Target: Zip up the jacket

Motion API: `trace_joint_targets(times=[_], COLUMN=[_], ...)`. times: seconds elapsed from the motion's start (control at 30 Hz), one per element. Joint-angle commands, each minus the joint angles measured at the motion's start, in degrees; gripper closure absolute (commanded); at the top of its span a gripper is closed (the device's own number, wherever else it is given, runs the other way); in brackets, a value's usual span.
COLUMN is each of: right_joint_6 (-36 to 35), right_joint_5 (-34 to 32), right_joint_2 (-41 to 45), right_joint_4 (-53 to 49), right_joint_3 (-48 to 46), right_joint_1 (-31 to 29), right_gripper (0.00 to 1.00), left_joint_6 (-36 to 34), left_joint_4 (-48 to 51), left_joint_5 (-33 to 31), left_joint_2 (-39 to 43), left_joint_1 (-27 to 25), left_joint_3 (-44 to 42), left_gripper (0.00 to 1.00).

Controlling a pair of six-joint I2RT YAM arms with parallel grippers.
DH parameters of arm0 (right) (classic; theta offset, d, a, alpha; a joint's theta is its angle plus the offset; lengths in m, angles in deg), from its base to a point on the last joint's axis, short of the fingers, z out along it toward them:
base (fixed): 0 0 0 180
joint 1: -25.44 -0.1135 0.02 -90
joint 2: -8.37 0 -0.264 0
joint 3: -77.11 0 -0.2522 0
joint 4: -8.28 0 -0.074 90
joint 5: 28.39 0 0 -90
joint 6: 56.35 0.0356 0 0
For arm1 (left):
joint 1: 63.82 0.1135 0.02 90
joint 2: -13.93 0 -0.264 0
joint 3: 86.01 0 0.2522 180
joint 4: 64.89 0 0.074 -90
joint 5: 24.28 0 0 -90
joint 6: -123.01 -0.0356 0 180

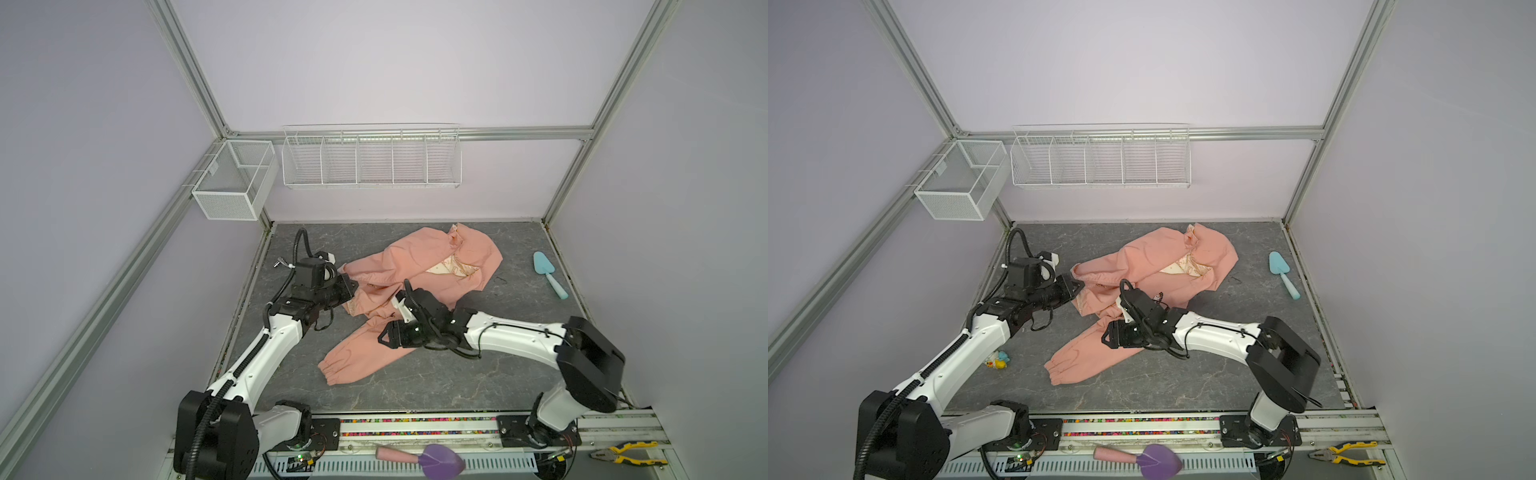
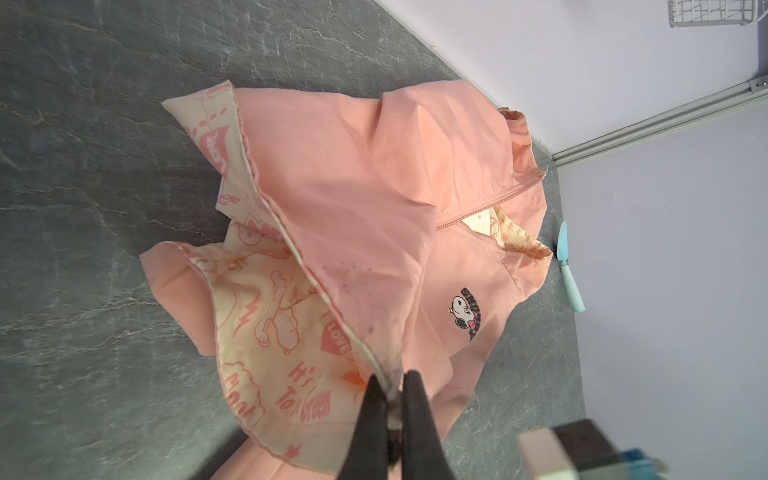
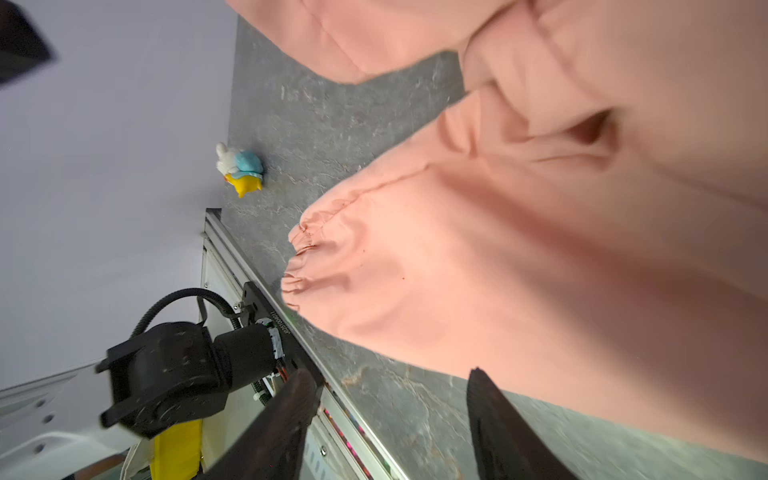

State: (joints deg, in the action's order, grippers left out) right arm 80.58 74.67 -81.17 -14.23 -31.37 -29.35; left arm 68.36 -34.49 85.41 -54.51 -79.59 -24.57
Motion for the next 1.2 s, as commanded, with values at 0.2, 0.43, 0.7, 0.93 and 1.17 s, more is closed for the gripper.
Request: trace_joint_targets(times=[0.2, 0.43, 0.7, 0.93, 1.17], right_joint_6=[-8.8, -7.3, -7.1, -1.8, -0.2], right_joint_5=[-7.6, -7.5, -5.6, -1.2, -0.5], right_joint_2=[12.0, 7.7, -8.3, -20.3, -29.9], right_joint_4=[-15.2, -13.8, -10.3, -0.6, 2.0], right_joint_3=[-0.4, 4.9, 17.1, 21.9, 30.3], right_joint_1=[14.3, 28.1, 33.6, 39.3, 41.9], right_gripper=[0.35, 0.37, 0.43, 0.43, 0.44], left_joint_6=[-0.9, 0.5, 1.0, 0.7, 0.9], left_joint_4=[1.6, 1.4, 1.1, 0.2, -0.5], left_joint_5=[-1.9, -1.5, -2.2, -2.6, -2.1], left_joint_2=[2.7, 3.9, 4.8, 3.1, 1.5], left_joint_1=[-0.1, -0.1, -0.1, -0.1, -0.1], left_joint_3=[-1.4, -4.6, -6.8, -6.7, -6.5], left_gripper=[1.0, 1.0, 1.0, 1.0, 1.0])
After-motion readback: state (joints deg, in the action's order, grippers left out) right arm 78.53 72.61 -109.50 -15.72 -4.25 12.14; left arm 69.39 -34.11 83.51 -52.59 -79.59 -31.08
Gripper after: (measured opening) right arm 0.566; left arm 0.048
